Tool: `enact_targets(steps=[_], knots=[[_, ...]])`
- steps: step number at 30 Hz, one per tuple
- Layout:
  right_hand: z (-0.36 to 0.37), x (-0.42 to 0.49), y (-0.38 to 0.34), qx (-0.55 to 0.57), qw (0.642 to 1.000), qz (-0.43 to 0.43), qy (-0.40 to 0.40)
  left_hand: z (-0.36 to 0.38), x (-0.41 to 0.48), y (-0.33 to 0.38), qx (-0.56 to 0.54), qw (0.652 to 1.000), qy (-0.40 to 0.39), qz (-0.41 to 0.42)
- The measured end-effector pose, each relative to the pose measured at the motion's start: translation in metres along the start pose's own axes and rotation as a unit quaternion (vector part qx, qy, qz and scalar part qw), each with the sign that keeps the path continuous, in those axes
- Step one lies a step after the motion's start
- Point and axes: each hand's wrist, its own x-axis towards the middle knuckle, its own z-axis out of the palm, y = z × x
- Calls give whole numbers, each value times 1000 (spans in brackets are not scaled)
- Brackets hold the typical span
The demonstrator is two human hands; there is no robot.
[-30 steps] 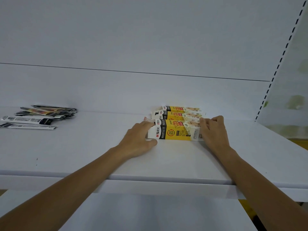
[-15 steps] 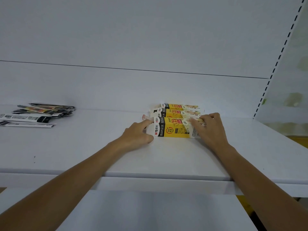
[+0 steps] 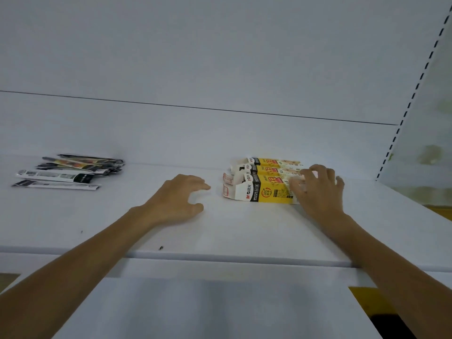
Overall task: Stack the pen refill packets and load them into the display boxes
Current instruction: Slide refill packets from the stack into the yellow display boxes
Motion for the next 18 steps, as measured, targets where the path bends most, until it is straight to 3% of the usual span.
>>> enact_targets(steps=[5,8,13,18], knots=[[-11,18,-64,89,995,-32,-36,-23,-20,-60,0,999,19,-30],[0,24,-139,121,987,-106,-18,-42,-39,-105,-13,998,48,-37],[26,14,-273,167,971,-157,-65,-90,-71,-186,-9,994,86,-69],[42,8,-359,212,950,-193,-124,-128,-98,-267,9,986,84,-143]])
